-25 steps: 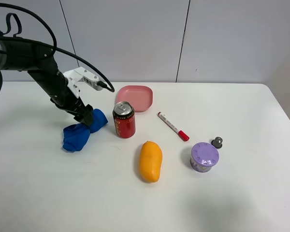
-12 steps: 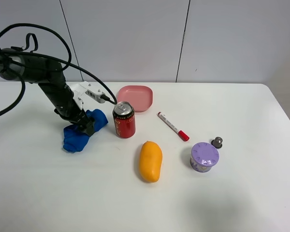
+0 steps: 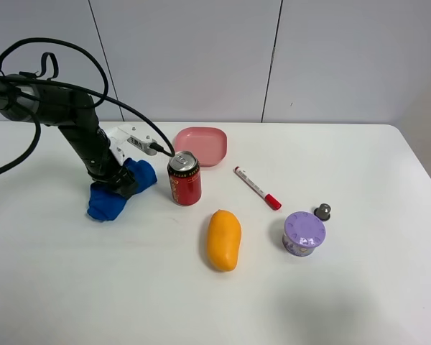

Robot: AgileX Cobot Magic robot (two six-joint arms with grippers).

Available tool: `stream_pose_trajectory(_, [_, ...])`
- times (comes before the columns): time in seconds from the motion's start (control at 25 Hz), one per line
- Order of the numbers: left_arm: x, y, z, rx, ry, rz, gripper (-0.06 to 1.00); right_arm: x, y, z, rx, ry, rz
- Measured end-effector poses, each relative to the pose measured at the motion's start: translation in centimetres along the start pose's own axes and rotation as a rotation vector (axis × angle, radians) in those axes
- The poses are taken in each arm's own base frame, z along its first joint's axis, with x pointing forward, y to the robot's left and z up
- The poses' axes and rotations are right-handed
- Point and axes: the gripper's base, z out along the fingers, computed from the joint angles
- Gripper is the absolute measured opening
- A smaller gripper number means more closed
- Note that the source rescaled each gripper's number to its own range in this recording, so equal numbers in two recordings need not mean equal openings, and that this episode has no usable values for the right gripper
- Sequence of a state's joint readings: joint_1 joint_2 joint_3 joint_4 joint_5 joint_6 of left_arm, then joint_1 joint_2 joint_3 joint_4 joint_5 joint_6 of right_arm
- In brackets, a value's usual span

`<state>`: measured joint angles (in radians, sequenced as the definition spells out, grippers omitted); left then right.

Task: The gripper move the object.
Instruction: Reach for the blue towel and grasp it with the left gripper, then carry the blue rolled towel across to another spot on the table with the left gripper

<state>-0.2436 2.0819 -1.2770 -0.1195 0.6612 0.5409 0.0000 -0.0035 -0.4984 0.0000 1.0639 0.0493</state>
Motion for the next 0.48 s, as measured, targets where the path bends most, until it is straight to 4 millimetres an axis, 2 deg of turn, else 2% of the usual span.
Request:
stream_pose_trajectory(0.2, [0.0, 0.1, -0.8, -0.004, 0.024, 0.021, 0.00, 0.0, 0.0, 0.0, 0.000, 0.000, 0.000])
stream_pose_trajectory(0.24, [-0.1, 0.2, -1.5, -0.011, 0.035, 0.036, 0.00, 0.0, 0.0, 0.0, 0.000, 0.000, 0.000])
stream_pose_trajectory(0.28, [-0.6, 0.5, -4.0, -0.047, 0.023, 0.049, 0.00, 0.0, 0.0, 0.0, 0.000, 0.000, 0.000])
stream_pose_trajectory(0.36, [-1.5, 0.9, -7.4, -0.094, -0.025, 0.035, 0.00, 0.0, 0.0, 0.0, 0.000, 0.000, 0.000])
stream_pose_trajectory(0.48, [-3.1, 1.2, -13.7, -0.165, -0.157, 0.004, 0.00, 0.0, 0.0, 0.0, 0.000, 0.000, 0.000])
